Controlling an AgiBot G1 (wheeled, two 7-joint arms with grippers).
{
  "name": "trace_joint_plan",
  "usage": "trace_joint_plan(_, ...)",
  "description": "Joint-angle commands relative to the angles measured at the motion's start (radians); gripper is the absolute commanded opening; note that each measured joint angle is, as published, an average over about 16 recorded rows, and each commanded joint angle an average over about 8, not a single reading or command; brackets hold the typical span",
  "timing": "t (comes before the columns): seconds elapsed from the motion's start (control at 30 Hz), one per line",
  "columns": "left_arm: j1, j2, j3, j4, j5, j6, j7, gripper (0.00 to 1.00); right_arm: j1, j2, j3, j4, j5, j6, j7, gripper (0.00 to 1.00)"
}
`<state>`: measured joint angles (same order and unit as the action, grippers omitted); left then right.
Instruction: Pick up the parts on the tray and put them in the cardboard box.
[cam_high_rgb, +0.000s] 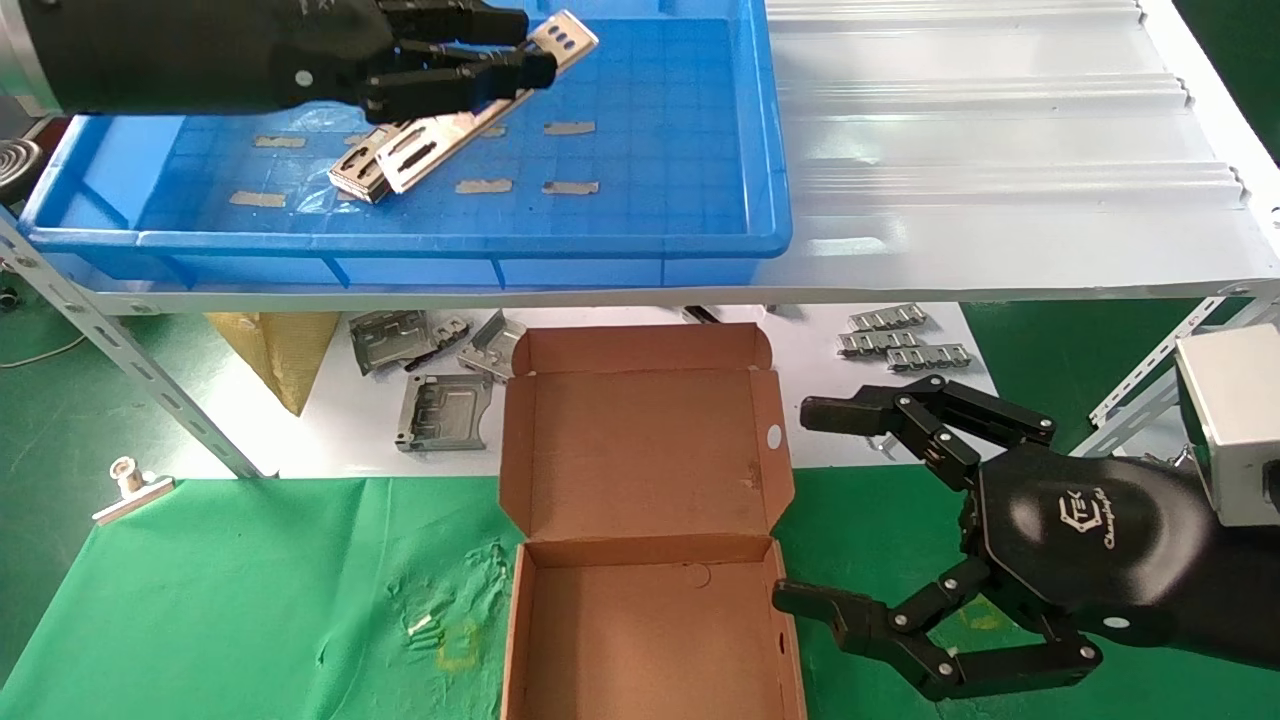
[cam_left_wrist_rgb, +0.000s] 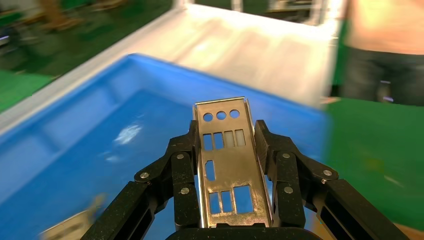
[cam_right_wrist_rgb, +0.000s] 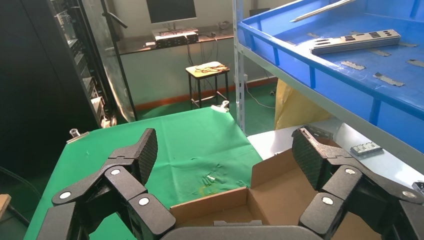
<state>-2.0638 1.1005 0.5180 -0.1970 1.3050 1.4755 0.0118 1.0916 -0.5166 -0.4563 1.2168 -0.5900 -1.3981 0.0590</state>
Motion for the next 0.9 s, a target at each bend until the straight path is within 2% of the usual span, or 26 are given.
trace_joint_plan(0.03,0.011,-0.009,-0.006,-0.016,-0.007,0.072,0.015,0.00,0.000,0.000,0.000,0.000,0.000,0.000,0.000,1.00)
trace_joint_plan(0.13,0.063,-0.030,0.005,-0.121,-0.044,0.117,-0.004,0.00,0.000,0.000,0.000,0.000,0.000,0.000,0.000,1.00)
trace_joint_plan(0.27,0.163,-0.085,0.040,-0.340,-0.121,0.122,-0.086,0.00,0.000,0.000,0.000,0.000,0.000,0.000,0.000,1.00)
trace_joint_plan(0.4,0.276,-0.150,0.076,-0.582,-0.187,0.096,-0.182,0.00,0.000,0.000,0.000,0.000,0.000,0.000,0.000,1.00)
trace_joint_plan(0.53,0.395,-0.184,0.094,-0.778,-0.192,0.025,-0.218,0.00,0.000,0.000,0.000,0.000,0.000,0.000,0.000,1.00)
trace_joint_plan(0.73,0.587,-0.170,0.116,-0.954,-0.124,-0.147,-0.161,0.00,0.000,0.000,0.000,0.000,0.000,0.000,0.000,1.00)
trace_joint_plan(0.9,0.732,-0.122,0.140,-1.002,-0.054,-0.275,-0.036,0.00,0.000,0.000,0.000,0.000,0.000,0.000,0.000,1.00)
